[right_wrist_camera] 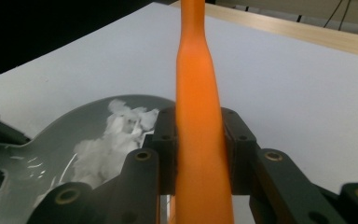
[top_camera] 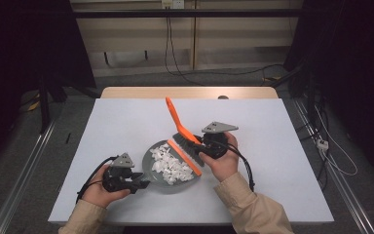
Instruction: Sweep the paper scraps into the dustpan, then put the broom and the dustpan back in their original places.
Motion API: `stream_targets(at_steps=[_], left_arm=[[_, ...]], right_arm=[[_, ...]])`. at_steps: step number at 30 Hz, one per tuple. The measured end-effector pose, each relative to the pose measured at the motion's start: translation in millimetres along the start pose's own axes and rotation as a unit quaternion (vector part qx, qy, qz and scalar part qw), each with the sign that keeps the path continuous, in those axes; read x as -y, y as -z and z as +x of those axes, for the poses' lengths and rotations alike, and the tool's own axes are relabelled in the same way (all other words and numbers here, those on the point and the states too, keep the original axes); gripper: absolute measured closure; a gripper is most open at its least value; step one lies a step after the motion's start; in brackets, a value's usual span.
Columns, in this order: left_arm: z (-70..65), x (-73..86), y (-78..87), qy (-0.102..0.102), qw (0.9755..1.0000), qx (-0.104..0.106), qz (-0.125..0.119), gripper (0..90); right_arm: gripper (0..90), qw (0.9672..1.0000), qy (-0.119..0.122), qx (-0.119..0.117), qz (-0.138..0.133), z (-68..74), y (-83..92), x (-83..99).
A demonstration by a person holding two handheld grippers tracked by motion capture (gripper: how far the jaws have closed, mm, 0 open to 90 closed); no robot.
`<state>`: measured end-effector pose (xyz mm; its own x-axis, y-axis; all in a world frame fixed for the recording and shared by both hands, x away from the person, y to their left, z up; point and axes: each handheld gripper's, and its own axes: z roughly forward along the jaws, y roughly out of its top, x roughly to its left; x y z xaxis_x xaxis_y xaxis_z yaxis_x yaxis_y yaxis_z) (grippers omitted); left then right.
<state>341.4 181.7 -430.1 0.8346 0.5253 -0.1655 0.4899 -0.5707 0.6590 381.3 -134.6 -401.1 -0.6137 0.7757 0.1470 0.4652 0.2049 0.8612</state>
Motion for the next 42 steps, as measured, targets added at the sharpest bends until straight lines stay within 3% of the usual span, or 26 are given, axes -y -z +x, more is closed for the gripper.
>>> stream_targets(at_steps=[2, 6, 8, 10, 13, 16, 18, 21, 23, 27, 34, 42], left_arm=[[-0.9, 0.3, -0.1, 0.0, 1.0, -0.007, 0.001, 62.3], [0.7, 1.1, 0.6, 0.0, 1.0, 0.001, -0.002, 62.6], [0.6, 1.6, 0.8, -0.009, 1.0, -0.002, 0.004, 62.7], [2.0, 1.9, 1.3, -0.009, 0.9999, 0.013, 0.003, 62.8], [1.1, 1.2, 1.6, -0.009, 0.9999, 0.012, 0.003, 62.7], [-0.9, 0.4, 0.0, -0.006, 1.0, 0.005, 0.002, 62.7], [-1.5, -0.5, -1.1, -0.006, 1.0, 0.007, 0.0, 62.7], [-2.1, -0.3, -1.5, -0.005, 1.0, 0.005, -0.002, 62.7], [-2.4, 0.1, -1.7, -0.004, 1.0, 0.004, -0.004, 62.7], [-2.4, 0.6, -1.1, -0.004, 1.0, 0.004, -0.007, 62.7], [1.9, 2.2, 7.2, 0.009, 0.9995, 0.007, -0.031, 62.7], [9.8, 5.1, 20.6, 0.037, 0.9978, -0.019, -0.052, 62.6]], right_arm=[[71.7, 1.0, -0.003, 0.009, -0.002, -5.9, 0.3, 0.1], [71.7, 0.9998, -0.006, 0.02, 0.006, -15.4, 0.5, 2.6], [71.7, 0.9995, 0.0, 0.03, 0.011, -18.0, 1.7, 4.9], [71.7, 0.9992, -0.002, 0.037, 0.012, -19.9, 1.4, 9.4], [71.7, 0.9987, 0.001, 0.042, 0.029, -17.8, -3.6, 20.0], [71.7, 0.999, 0.002, 0.033, 0.03, -11.5, -6.1, 23.4], [71.7, 0.9994, -0.013, 0.008, 0.029, -6.9, -7.5, 23.6], [71.7, 0.9996, -0.007, -0.005, 0.025, 2.1, -8.8, 22.7], [71.7, 0.9994, -0.016, -0.024, 0.019, 6.4, -7.4, 20.5], [71.7, 0.9998, 0.005, -0.018, 0.011, 12.7, -0.7, 14.7], [71.7, 0.9999, -0.011, 0.001, -0.012, -3.3, 19.2, 9.7], [71.7, 0.9989, -0.027, 0.028, -0.025, -25.1, 38.1, 10.9]])
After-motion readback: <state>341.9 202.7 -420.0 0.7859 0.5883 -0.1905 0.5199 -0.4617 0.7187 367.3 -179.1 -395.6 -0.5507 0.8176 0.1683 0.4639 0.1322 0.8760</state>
